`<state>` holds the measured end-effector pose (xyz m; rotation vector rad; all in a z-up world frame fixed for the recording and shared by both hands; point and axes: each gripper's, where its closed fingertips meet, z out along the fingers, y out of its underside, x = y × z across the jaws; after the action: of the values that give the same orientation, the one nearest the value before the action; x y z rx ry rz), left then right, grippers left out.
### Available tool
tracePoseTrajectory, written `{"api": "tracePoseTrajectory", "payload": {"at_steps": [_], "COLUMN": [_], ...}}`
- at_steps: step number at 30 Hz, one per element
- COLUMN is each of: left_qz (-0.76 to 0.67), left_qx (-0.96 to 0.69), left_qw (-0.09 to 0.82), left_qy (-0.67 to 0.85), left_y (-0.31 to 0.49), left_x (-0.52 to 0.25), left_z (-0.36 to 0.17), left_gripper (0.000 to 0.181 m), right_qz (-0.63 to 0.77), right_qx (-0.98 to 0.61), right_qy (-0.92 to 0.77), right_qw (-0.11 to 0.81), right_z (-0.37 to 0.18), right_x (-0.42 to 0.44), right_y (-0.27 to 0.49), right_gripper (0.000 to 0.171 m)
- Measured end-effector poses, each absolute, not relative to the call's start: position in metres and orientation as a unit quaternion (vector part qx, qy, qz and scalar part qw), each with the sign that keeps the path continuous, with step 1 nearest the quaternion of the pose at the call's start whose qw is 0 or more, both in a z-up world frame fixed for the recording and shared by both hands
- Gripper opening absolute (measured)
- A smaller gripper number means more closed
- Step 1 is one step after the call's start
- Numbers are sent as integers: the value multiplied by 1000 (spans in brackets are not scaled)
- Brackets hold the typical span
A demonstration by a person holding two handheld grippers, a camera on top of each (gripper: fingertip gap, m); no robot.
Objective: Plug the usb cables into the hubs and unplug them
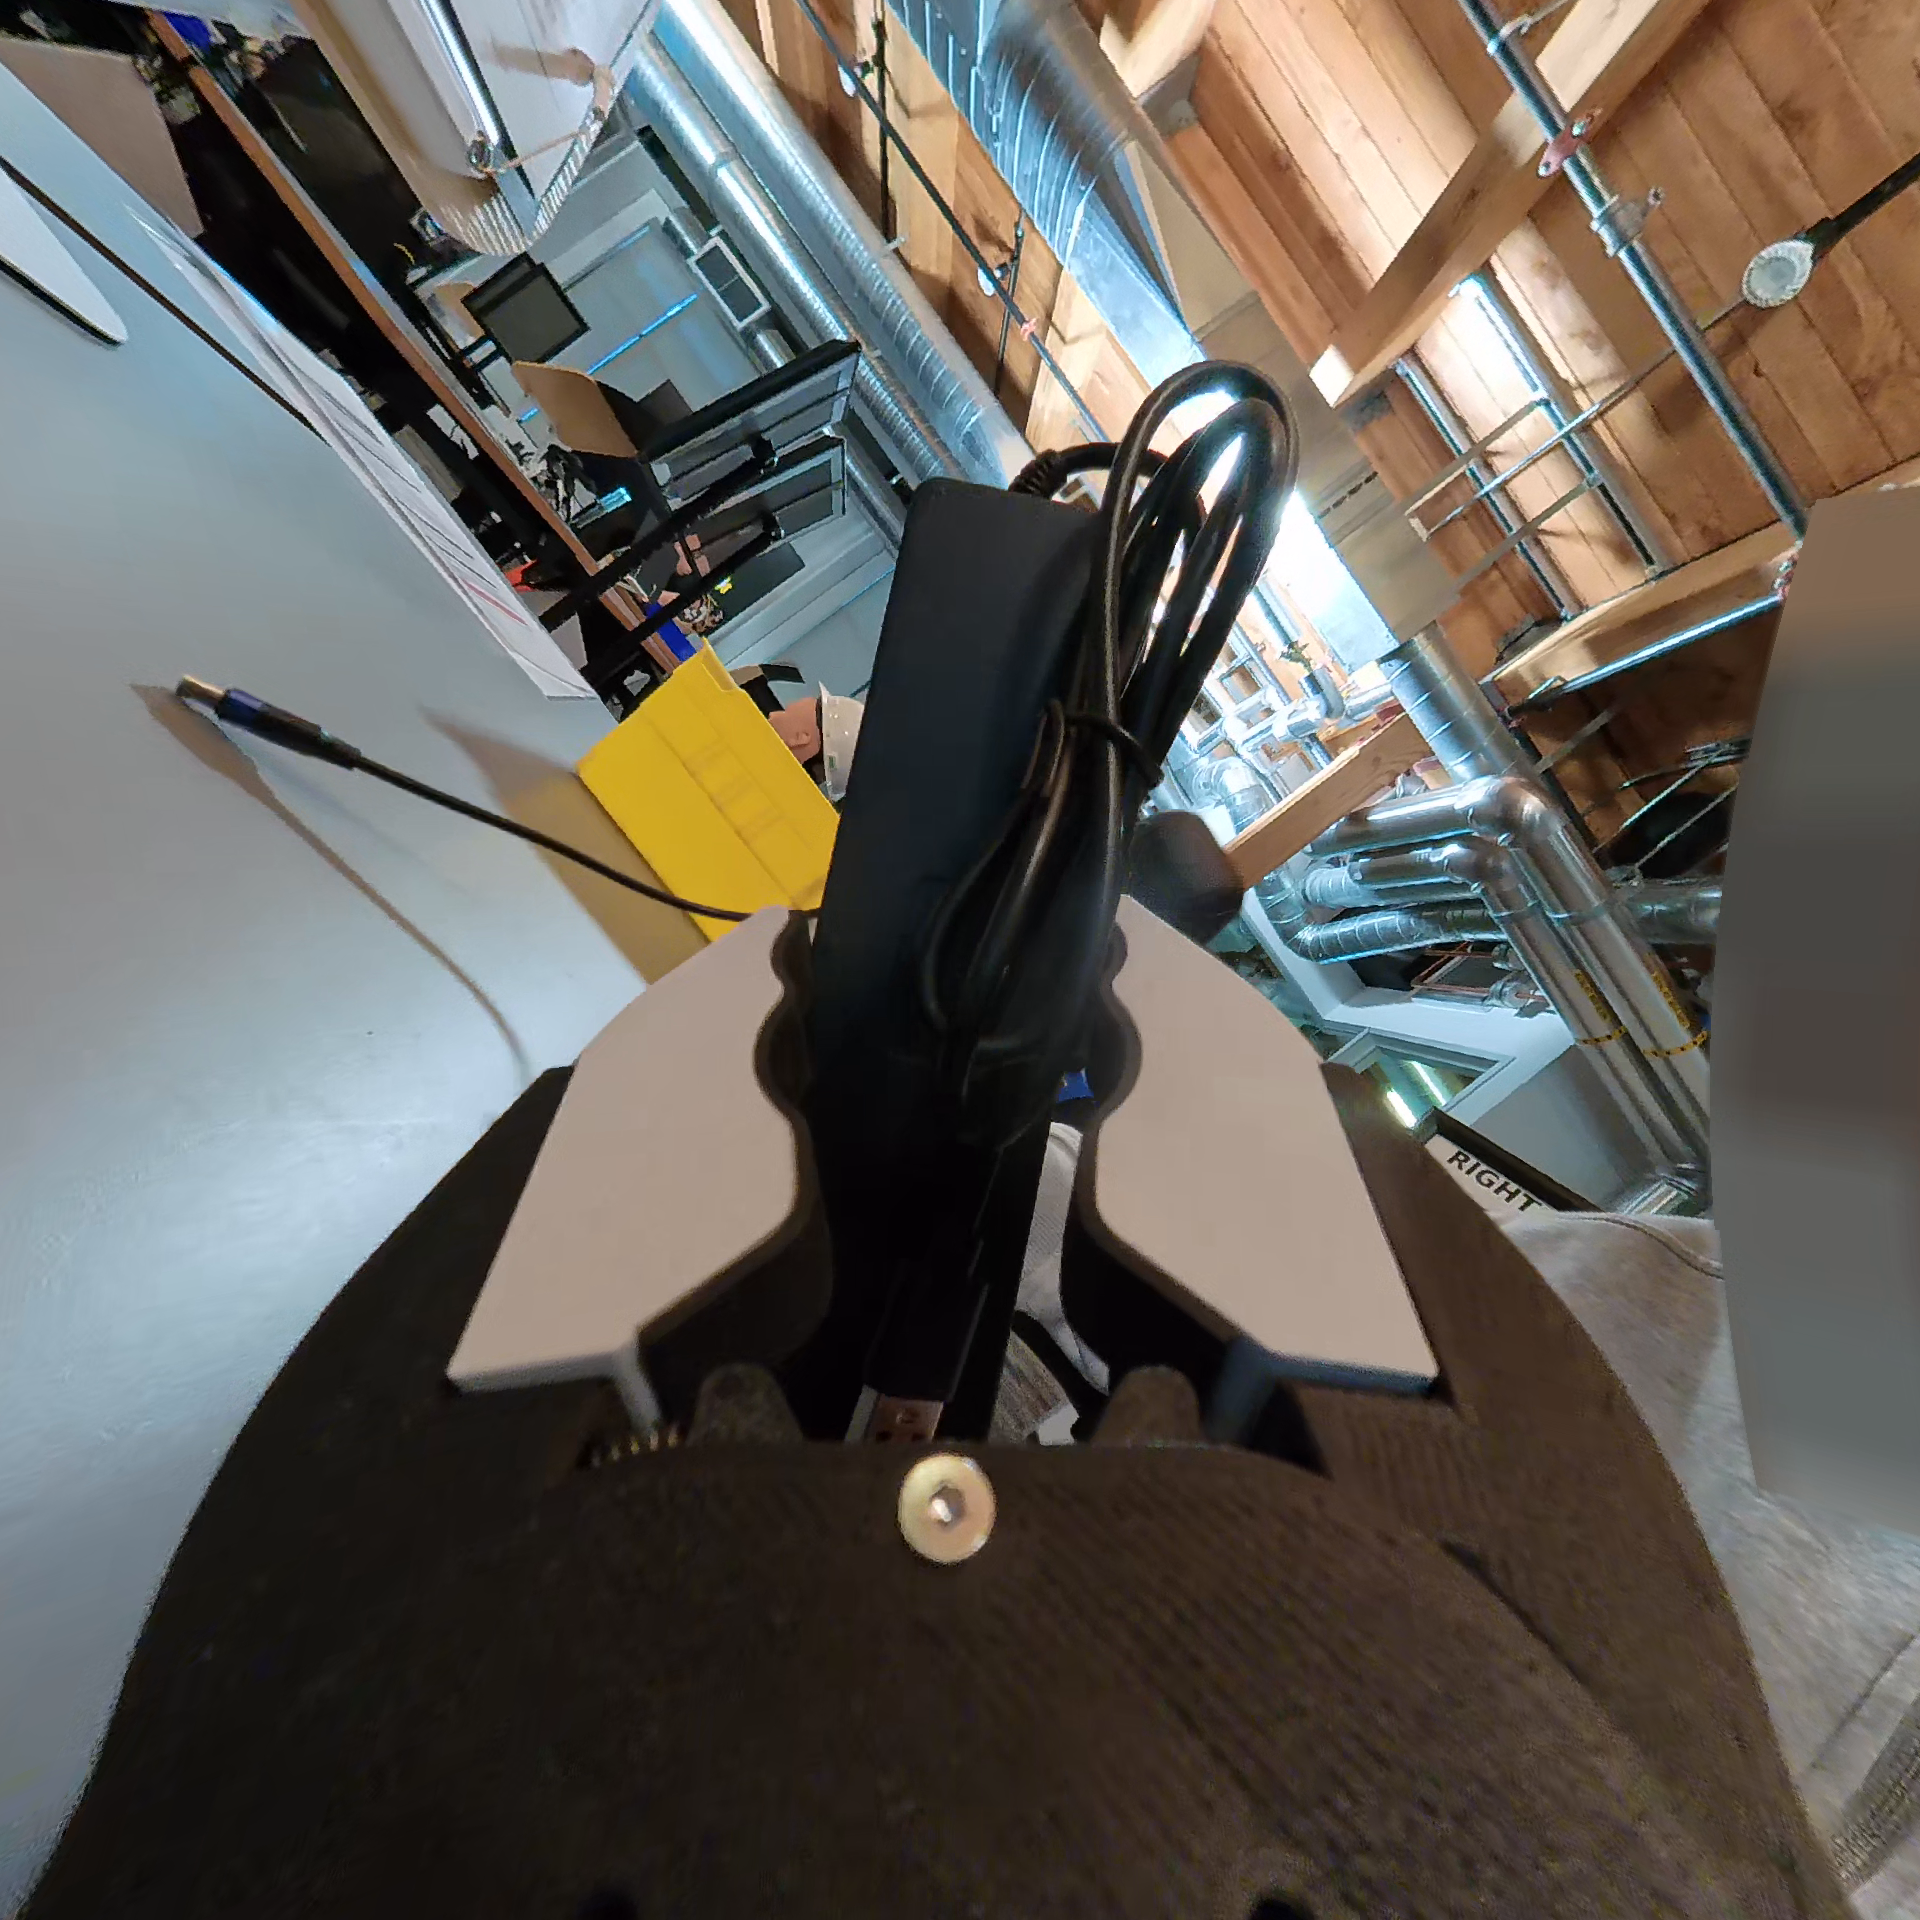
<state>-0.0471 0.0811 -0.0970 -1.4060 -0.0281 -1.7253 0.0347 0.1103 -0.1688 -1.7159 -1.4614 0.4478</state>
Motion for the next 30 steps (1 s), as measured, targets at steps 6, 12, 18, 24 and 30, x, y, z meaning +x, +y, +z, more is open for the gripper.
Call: {"api": "tracePoseTrajectory", "payload": {"at_steps": [6, 12, 18, 24, 30], "left_qz": [-685, -659, -675, -679, -685], "left_qx": [-579, -603, -591, -583, -557], "left_qw": [440, 427, 417, 437, 470], "left_qy": [40, 140, 146, 90, -6], "left_y": [72, 51, 46, 58, 75], "left_x": [-34, 2, 7, -7, -39], "left_z": [-96, -98, -96, -95, -92], "left_gripper": [51, 52, 51, 51, 51], "right_qz": [307, 302, 306, 248, 146], "right_qx": [-636, -640, -659, -670, -686], "right_qy": [-572, -606, -600, -612, -641], "right_qw": [417, 365, 335, 338, 311], "right_z": [-110, -104, -94, -117, -175], "right_x": [24, 25, 37, 40, 55], "right_y": [77, 58, 53, 57, 81], "right_gripper": [17, 17, 17, 17, 17]}}
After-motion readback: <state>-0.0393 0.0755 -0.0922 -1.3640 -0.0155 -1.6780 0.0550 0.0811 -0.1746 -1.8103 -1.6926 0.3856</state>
